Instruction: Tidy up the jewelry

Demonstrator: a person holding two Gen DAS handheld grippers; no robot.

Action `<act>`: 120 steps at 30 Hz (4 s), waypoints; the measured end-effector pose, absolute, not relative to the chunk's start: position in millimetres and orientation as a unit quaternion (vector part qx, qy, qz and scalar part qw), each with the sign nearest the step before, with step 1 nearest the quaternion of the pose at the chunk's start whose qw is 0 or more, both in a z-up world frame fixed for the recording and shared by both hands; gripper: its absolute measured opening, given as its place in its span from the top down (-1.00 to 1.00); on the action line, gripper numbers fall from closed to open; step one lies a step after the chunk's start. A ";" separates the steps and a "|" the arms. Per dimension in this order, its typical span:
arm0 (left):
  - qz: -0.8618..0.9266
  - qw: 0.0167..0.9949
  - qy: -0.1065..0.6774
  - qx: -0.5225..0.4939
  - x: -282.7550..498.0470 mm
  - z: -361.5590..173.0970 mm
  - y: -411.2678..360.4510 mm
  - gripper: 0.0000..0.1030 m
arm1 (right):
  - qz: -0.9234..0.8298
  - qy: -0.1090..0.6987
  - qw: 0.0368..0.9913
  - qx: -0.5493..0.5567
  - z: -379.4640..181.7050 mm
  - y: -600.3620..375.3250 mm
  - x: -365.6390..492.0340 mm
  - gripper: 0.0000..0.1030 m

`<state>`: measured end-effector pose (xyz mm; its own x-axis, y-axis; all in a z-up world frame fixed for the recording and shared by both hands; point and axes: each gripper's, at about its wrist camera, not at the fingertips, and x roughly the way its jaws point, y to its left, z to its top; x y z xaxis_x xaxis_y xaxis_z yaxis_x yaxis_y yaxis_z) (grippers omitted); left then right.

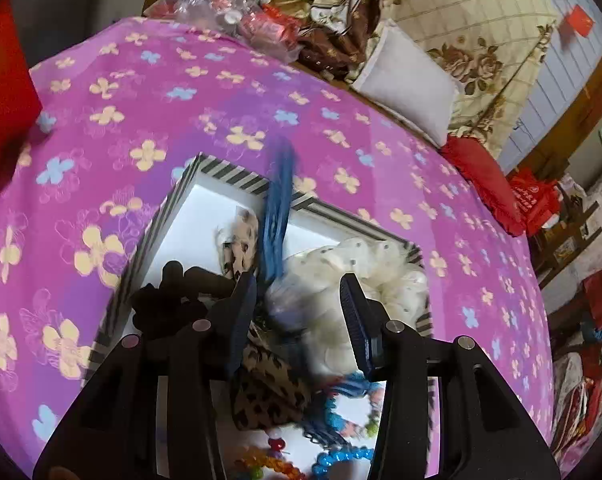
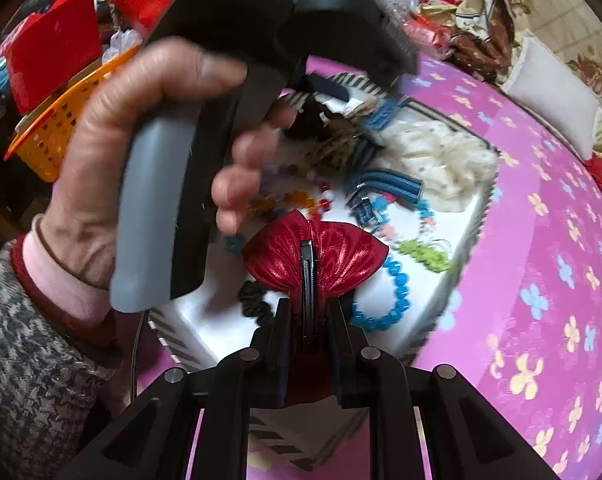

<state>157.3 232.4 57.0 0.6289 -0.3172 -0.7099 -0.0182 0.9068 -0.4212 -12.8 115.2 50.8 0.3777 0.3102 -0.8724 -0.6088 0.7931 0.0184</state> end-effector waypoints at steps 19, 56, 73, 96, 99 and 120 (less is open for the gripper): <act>0.006 0.925 0.356 -0.134 101.7 94.1 278.4 -0.10 | 0.356 0.525 0.763 -0.124 29.7 146.6 -25.2 0.70; 0.115 0.960 0.227 -0.116 -13.5 144.5 226.0 -0.63 | 0.166 0.461 0.870 -0.054 84.3 -37.4 -73.6 -0.11; 0.071 0.969 0.196 -0.130 -146.8 197.3 122.8 -0.99 | 0.127 0.392 0.911 0.002 121.9 -108.6 -137.1 -0.20; 0.087 0.923 0.372 -0.032 -159.7 124.5 66.3 -0.99 | 0.064 0.414 0.908 0.025 115.4 -129.6 -145.4 -0.29; 0.090 0.921 0.378 -0.031 -158.0 119.8 68.9 -0.99 | 0.062 0.420 0.905 0.020 112.1 -126.6 -143.8 -0.29; 0.085 0.906 0.415 -0.023 -150.8 99.2 69.5 -0.99 | 0.045 0.441 0.896 0.016 98.6 -123.7 -138.6 -0.32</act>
<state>-150.8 69.5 99.2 0.6414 0.1338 -0.7554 -0.1724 0.9846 0.0280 -138.6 -123.7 98.6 0.6069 0.0948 -0.7891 -0.0662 0.9954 0.0687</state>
